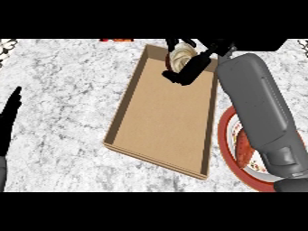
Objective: Pick the cupcake from the plate and place it in the cardboard box
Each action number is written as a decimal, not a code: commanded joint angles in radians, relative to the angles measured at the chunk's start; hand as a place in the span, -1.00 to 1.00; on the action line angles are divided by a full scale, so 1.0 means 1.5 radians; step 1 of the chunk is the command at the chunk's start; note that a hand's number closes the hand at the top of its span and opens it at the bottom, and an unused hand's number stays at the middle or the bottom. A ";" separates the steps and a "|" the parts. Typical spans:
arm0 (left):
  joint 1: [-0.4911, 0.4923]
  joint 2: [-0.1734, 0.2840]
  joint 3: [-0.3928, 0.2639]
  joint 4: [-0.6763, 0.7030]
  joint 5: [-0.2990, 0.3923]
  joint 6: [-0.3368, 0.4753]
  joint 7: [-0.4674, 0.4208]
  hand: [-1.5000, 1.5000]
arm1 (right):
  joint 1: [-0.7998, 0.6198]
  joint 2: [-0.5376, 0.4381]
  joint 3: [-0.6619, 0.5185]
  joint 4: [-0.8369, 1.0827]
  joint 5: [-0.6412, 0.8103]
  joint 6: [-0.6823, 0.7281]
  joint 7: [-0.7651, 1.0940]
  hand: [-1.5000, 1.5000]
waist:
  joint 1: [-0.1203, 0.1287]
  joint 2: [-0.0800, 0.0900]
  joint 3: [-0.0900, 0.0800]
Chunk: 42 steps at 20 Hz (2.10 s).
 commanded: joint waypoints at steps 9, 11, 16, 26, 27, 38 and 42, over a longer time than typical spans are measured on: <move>0.012 -0.031 -0.020 -0.030 -0.018 0.013 0.006 0.00 | -0.109 0.082 0.105 0.242 0.001 -0.216 0.069 1.00 | 0.020 0.004 0.000; 0.002 -0.031 -0.028 -0.038 -0.029 0.018 0.012 0.00 | -0.124 0.083 0.091 0.297 -0.042 -0.211 0.080 1.00 | 0.026 0.006 0.000; -0.036 -0.009 -0.015 0.001 -0.011 -0.018 0.010 0.00 | -0.105 0.083 0.160 0.364 -0.125 -0.228 0.065 -1.00 | 0.037 0.010 0.000; -0.002 -0.039 -0.026 -0.009 -0.028 0.011 -0.007 0.00 | -0.104 0.083 0.130 0.375 -0.246 -0.304 -0.067 -1.00 | 0.033 0.009 0.000; -0.017 -0.024 -0.012 0.008 -0.021 0.004 -0.011 0.00 | -0.157 0.083 0.081 0.382 -0.249 -0.282 -0.054 -1.00 | 0.020 0.009 0.000; 0.010 -0.005 0.007 -0.034 -0.003 -0.019 0.010 0.00 | -0.133 -0.072 -0.053 0.433 -0.365 -0.123 -0.137 -1.00 | 0.018 0.007 0.001; -0.023 -0.011 0.004 0.009 -0.016 -0.007 0.000 0.00 | -0.127 -0.146 -0.065 0.451 -0.363 -0.086 -0.137 -1.00 | 0.006 0.007 0.001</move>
